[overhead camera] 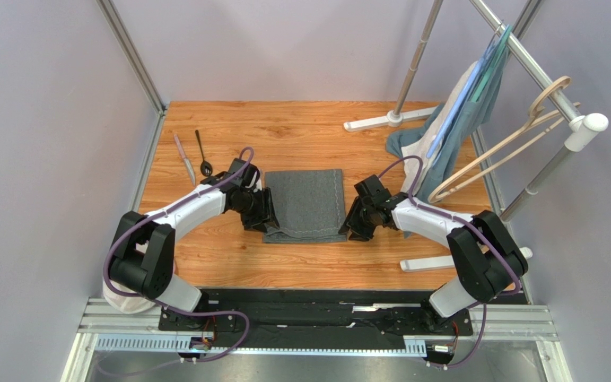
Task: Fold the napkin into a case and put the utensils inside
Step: Smooth out the square-folded napkin at the center of the board.
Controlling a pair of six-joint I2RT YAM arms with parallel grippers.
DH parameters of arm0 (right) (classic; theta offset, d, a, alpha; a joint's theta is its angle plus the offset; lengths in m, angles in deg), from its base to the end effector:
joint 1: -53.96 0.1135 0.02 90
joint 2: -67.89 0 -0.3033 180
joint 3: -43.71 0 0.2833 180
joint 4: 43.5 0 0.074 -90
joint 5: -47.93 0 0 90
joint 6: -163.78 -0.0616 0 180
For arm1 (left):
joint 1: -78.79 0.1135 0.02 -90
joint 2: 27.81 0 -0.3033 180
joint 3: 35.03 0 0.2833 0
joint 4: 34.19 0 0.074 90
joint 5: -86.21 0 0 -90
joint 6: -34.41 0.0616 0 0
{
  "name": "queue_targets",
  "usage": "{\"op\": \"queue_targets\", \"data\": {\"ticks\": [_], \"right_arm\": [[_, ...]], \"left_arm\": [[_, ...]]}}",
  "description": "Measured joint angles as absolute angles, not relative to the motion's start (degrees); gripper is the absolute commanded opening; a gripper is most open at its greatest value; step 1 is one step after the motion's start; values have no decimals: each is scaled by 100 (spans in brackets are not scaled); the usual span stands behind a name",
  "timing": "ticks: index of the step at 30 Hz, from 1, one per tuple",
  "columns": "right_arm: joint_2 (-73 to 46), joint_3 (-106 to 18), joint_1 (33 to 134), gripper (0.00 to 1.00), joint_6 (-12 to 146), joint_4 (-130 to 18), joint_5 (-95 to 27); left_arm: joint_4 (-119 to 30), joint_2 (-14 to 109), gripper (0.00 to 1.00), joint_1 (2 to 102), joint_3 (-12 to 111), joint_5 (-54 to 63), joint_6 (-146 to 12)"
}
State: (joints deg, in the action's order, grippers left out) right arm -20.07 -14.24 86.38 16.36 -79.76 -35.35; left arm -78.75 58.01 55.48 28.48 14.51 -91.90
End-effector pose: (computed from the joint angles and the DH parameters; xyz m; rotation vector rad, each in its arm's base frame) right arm 0.2569 0.1717 0.1512 0.5886 2.8193 0.5470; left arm 0.2789 -0.1412 0.1866 -0.2308 2.8610 -0.6928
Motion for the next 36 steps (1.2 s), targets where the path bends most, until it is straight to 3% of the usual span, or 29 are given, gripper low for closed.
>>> {"op": "queue_targets", "data": {"ticks": [11, 17, 20, 26, 31, 36], "right_arm": [[-2009, -1424, 8638, 37, 1480, -7834, -3465], [-2112, -1432, 8638, 31, 1441, -7768, -3434], [-2119, -1432, 8638, 20, 1424, -7768, -3430], [-2119, -1432, 8638, 17, 1397, -7770, -3425], [-2116, -1432, 8638, 6, 1397, -7772, -3430], [-2114, -1432, 8638, 2, 1399, -7772, -3430]], "left_arm": [[-7878, 5858, 54, 5487, 2848, 1451, -9190], [-7889, 5858, 63, 5484, 2848, 1383, -9190], [-7915, 5858, 65, 5480, 2848, 1344, -9188], [-7983, 5858, 65, 5447, 2848, 1344, -9195], [-8129, 5858, 62, 5401, 2848, 1265, -9225], [-8271, 5858, 64, 5401, 2848, 1101, -9278]]}}
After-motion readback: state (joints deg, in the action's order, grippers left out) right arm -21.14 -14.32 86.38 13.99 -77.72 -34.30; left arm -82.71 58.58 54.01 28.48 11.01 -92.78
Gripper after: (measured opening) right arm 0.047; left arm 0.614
